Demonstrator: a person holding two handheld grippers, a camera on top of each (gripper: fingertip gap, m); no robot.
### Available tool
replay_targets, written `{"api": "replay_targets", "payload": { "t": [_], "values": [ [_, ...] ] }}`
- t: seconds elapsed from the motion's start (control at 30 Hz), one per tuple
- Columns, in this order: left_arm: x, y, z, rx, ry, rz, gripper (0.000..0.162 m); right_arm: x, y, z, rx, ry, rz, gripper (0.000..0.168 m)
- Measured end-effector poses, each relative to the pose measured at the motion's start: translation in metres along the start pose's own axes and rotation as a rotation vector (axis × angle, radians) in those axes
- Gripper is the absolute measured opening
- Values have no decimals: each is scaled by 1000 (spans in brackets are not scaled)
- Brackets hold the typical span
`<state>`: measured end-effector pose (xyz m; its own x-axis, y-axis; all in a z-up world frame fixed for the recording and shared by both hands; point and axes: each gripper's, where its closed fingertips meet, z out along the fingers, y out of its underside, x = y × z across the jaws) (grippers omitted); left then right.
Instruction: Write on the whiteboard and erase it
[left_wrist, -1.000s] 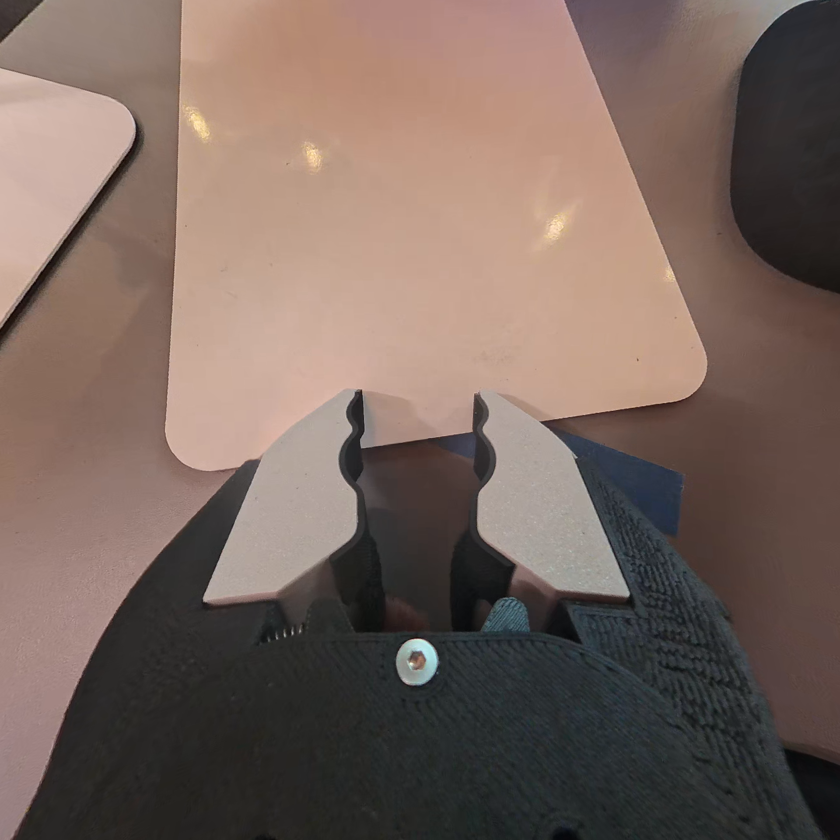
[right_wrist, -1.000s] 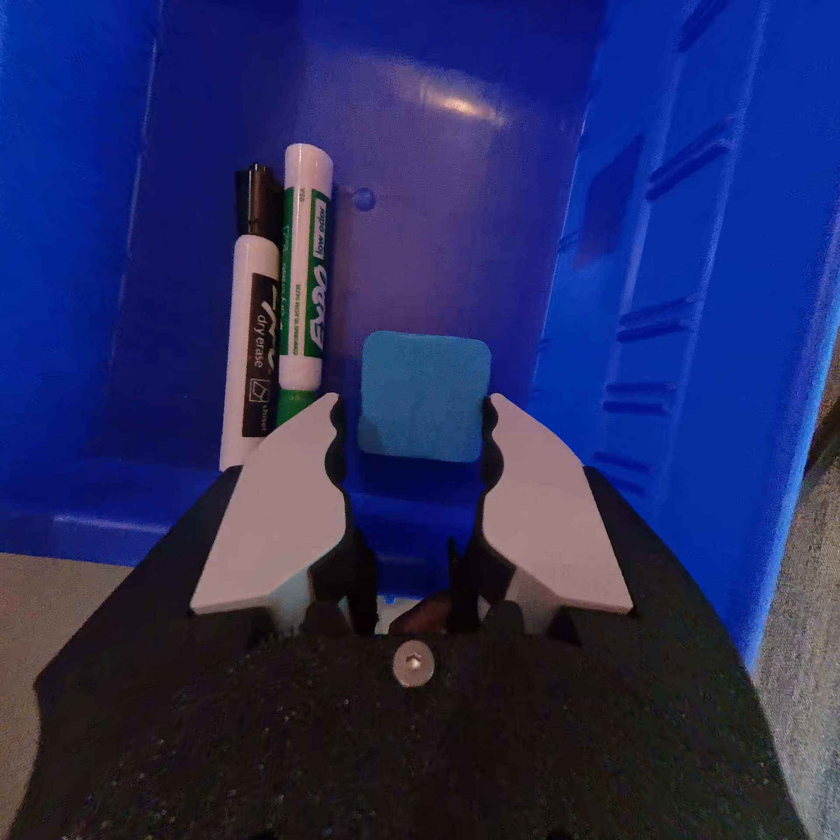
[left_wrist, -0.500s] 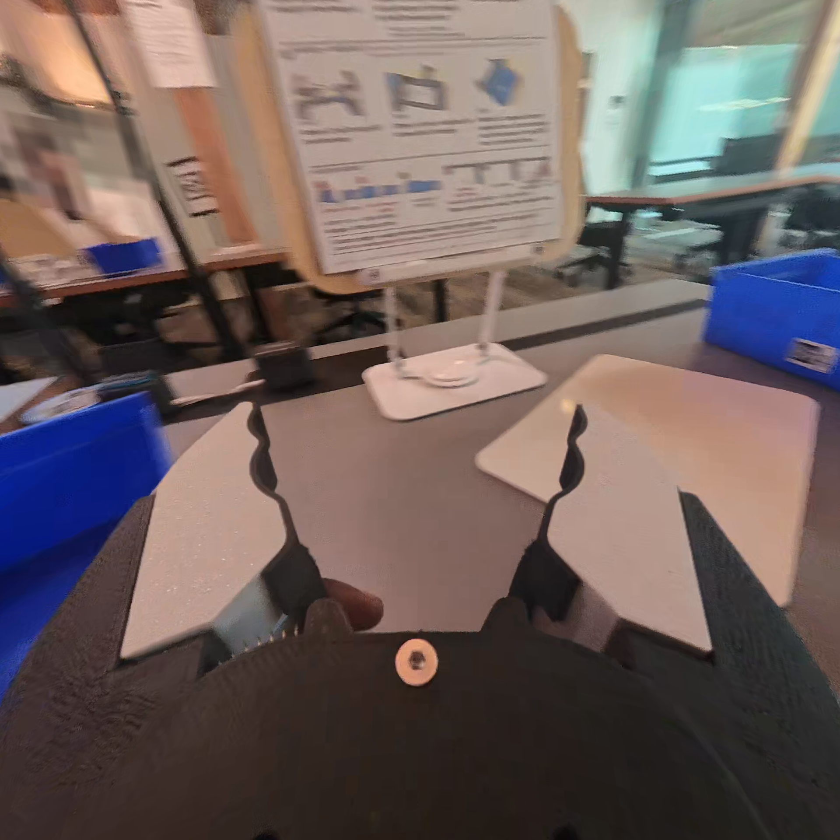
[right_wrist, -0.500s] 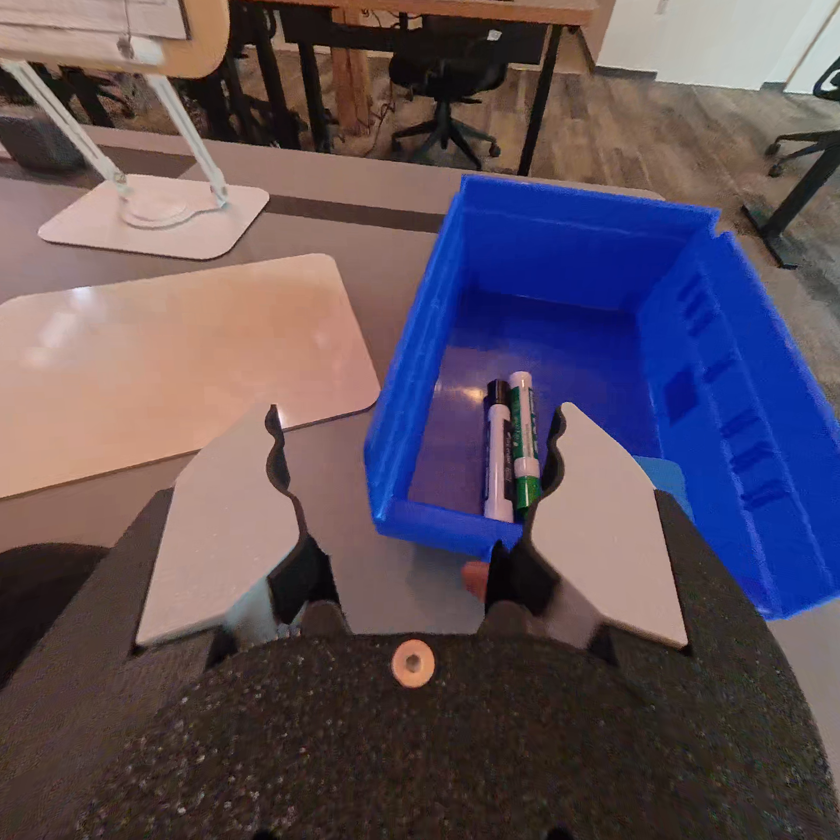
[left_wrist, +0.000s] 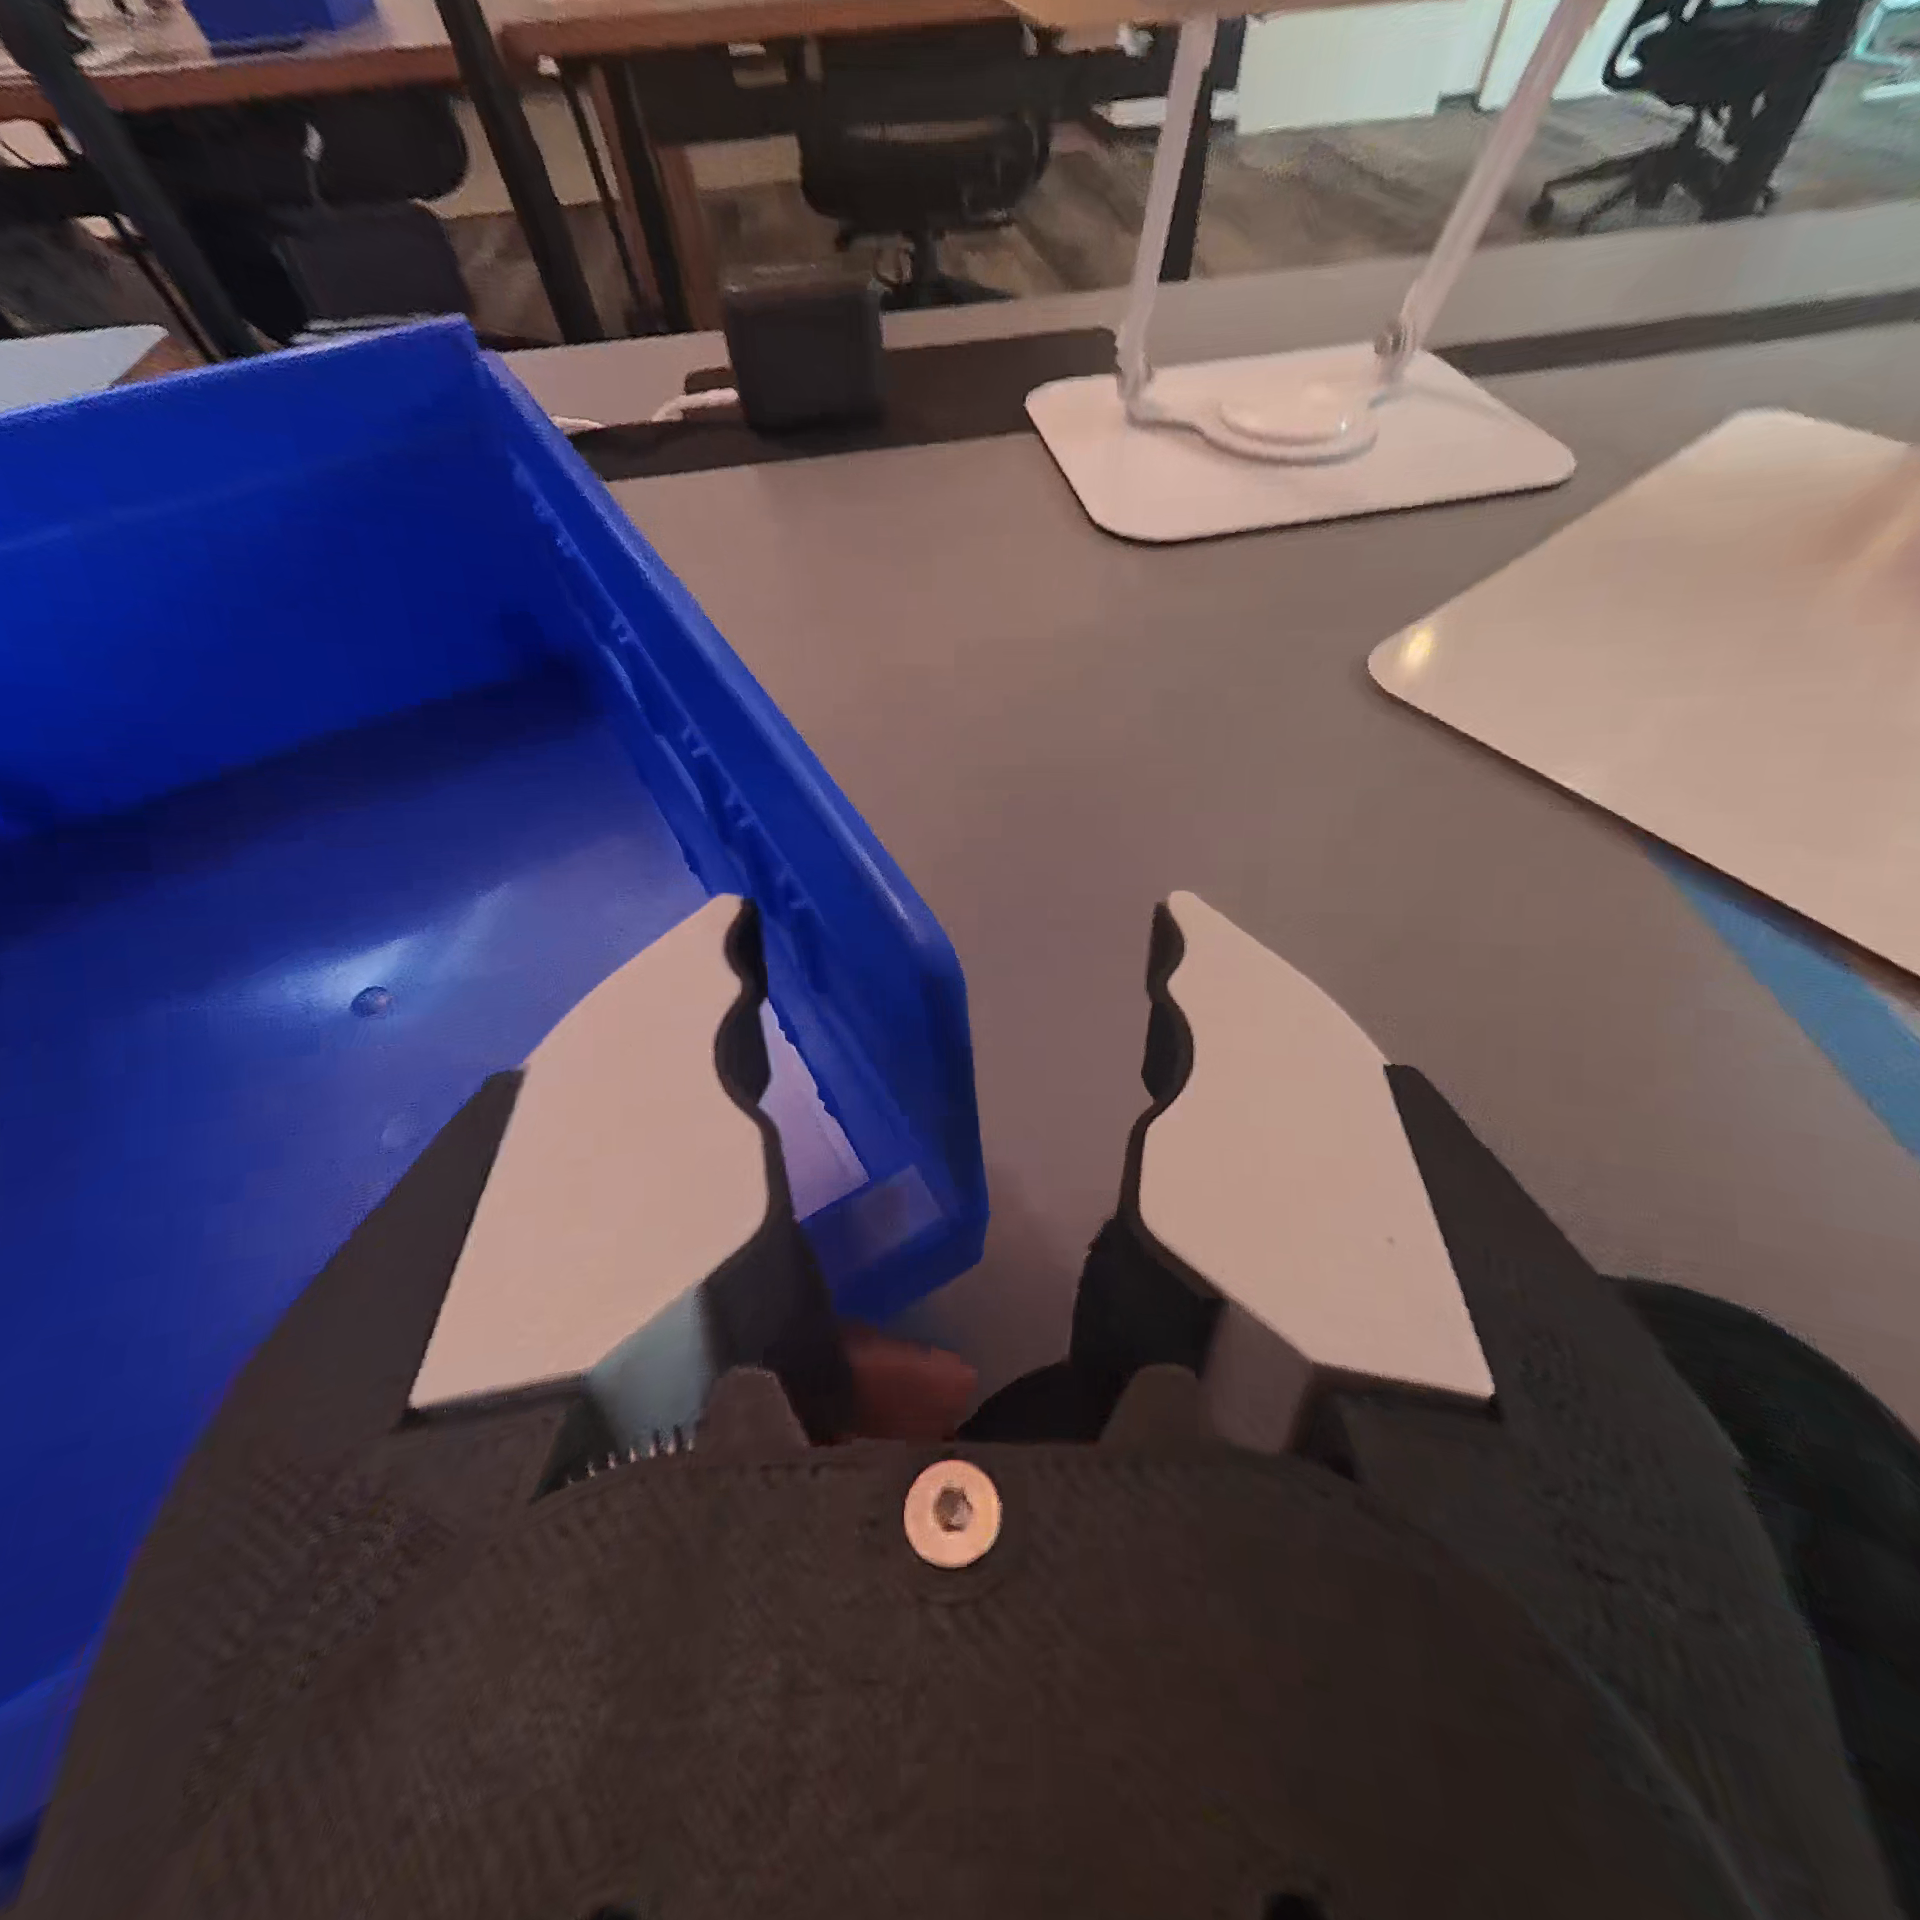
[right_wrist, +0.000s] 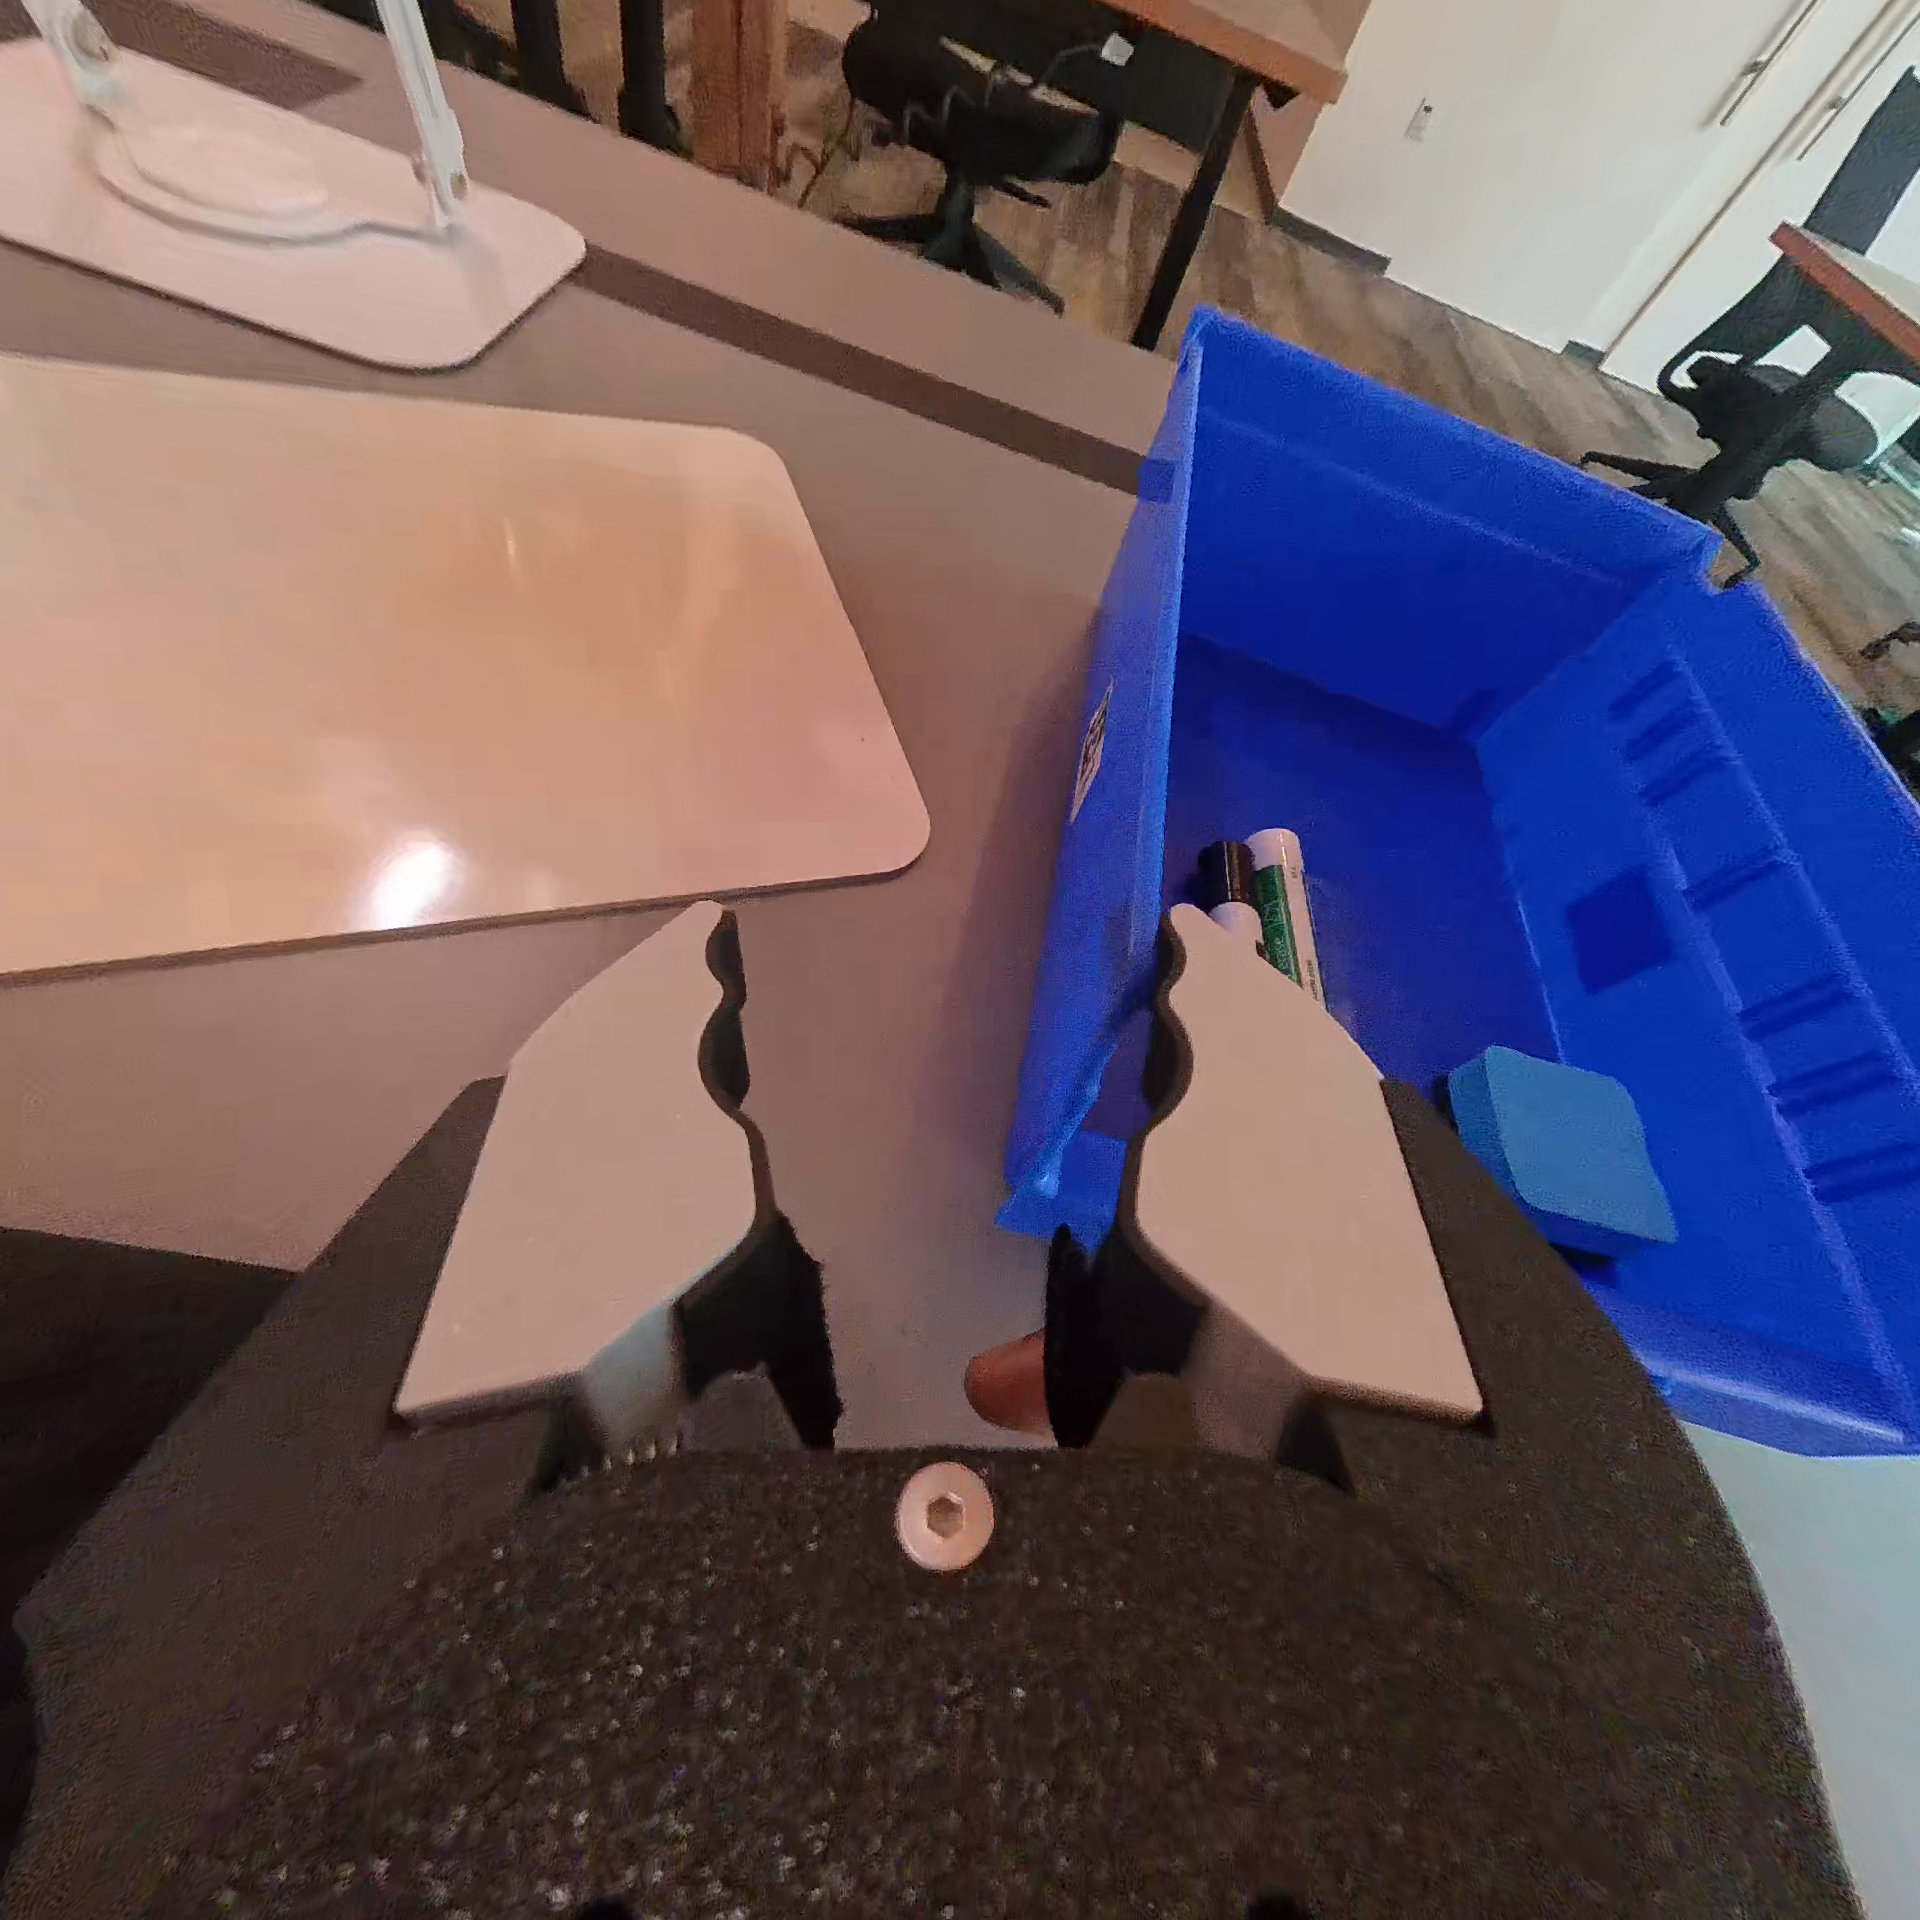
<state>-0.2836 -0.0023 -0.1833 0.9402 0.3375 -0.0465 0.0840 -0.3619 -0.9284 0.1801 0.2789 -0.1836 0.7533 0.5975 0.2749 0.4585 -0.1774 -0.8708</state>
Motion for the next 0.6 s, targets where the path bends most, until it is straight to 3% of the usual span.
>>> {"api": "replay_targets", "payload": {
  "t": [0.03, 0.07, 0.13, 0.37, 0.6],
  "values": [
    [-2, 3, 0, -21, -1, 7, 59, 3, 4, 4, -30, 26, -45, 68],
    [-10, 5, 0, -33, -39, 28, 38, 9, 7, 7, -51, 58, -92, 53],
    [-15, 6, -3, -45, -57, 38, 31, 18, 6, 10, -63, 91, -137, 13],
    [-21, -23, -20, 22, -212, 127, 11, 11, -9, -2, -10, 70, -116, 6],
    [20, -37, -17, 49, -34, 37, 3, -21, -52, -19, 137, -2, -11, 4]
  ]
}}
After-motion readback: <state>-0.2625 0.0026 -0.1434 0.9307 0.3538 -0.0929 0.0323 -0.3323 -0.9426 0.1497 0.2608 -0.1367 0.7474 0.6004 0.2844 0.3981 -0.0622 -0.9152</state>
